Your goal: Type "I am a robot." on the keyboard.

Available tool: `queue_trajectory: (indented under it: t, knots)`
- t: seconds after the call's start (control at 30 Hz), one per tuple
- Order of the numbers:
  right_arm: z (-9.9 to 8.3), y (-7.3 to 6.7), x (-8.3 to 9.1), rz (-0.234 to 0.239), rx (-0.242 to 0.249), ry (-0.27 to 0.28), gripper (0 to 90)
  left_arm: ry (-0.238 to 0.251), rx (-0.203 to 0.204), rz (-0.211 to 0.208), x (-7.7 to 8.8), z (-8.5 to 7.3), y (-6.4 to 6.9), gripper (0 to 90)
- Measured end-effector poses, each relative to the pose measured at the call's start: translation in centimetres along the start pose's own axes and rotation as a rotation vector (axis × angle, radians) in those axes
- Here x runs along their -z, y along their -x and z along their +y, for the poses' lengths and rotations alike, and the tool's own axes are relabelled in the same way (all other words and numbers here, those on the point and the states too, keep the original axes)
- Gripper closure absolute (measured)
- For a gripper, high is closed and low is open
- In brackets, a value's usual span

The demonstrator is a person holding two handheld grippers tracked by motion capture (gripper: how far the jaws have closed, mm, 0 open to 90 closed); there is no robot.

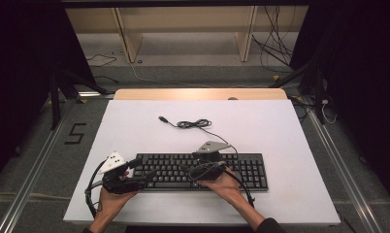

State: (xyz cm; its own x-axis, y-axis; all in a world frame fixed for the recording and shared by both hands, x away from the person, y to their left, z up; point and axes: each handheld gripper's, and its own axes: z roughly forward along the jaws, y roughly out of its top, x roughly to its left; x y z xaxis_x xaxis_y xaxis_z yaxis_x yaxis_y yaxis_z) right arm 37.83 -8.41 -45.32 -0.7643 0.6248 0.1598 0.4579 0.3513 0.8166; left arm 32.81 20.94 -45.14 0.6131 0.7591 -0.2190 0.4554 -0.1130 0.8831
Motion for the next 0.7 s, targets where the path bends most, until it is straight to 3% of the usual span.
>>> queue_trajectory:
  t: [0.7]
  knots:
    - [0.5, -1.2, -0.7, 0.036, 0.02, -0.004, 32.5, 0.008, -0.003, 0.009, 0.2, 0.0, -0.1, 24.7]
